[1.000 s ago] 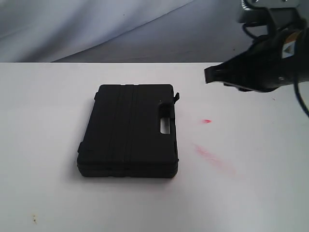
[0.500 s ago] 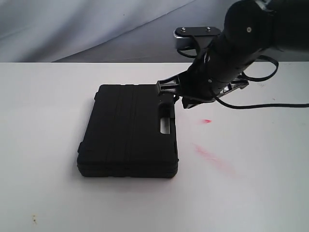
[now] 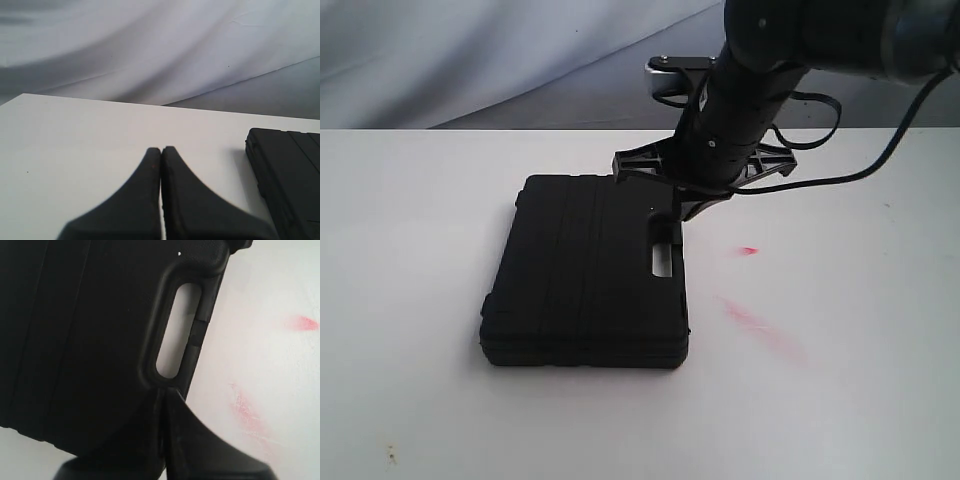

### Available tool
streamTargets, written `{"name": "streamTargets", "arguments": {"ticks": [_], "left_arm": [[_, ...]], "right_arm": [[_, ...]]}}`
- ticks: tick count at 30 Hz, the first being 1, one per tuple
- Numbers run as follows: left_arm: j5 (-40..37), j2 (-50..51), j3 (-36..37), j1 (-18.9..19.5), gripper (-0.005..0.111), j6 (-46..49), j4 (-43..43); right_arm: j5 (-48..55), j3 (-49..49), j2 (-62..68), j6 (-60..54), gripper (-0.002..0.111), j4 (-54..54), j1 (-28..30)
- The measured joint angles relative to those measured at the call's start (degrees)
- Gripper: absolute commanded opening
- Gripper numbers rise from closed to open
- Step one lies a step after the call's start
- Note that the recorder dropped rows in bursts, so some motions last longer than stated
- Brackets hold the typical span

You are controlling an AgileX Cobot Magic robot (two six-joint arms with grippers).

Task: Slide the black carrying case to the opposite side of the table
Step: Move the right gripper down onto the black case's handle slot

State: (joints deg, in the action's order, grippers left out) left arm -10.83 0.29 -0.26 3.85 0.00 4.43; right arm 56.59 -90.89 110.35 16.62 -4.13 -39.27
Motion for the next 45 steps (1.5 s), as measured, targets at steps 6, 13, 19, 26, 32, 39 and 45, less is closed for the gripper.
{"name": "streamTargets", "arguments": {"ticks": [6, 13, 19, 26, 32, 39, 45], "left_arm": [[0.0, 0.0, 0.0, 0.0, 0.001, 0.0, 0.0], [0.0, 0.0, 0.0, 0.0, 0.001, 0.0, 0.0], [0.0, 0.0, 0.0, 0.0, 0.001, 0.0, 0.0], [0.0, 0.0, 0.0, 0.0, 0.001, 0.0, 0.0], [0.0, 0.0, 0.0, 0.0, 0.001, 0.0, 0.0], [0.0, 0.0, 0.0, 0.0, 0.001, 0.0, 0.0], [0.0, 0.0, 0.0, 0.0, 0.001, 0.0, 0.0]], "right_arm": [[-1.36, -0.08, 1.73, 0.0, 0.0, -0.39, 1.0], [-4.86, -0.08, 2.12, 0.0, 0.026, -0.29, 1.29], [-6.69, -0.08, 2.12, 0.0, 0.04, -0.29, 1.29], [-7.11, -0.21, 5.89, 0.11, 0.04, -0.29, 1.29], [-7.78, -0.21, 10.31, 1.28, 0.04, -0.06, 1.52], [-8.67, -0.21, 11.62, 2.79, 0.04, 0.18, 2.77], [-9.64, -0.21, 12.91, 2.89, 0.04, 0.56, 2.88]]}}
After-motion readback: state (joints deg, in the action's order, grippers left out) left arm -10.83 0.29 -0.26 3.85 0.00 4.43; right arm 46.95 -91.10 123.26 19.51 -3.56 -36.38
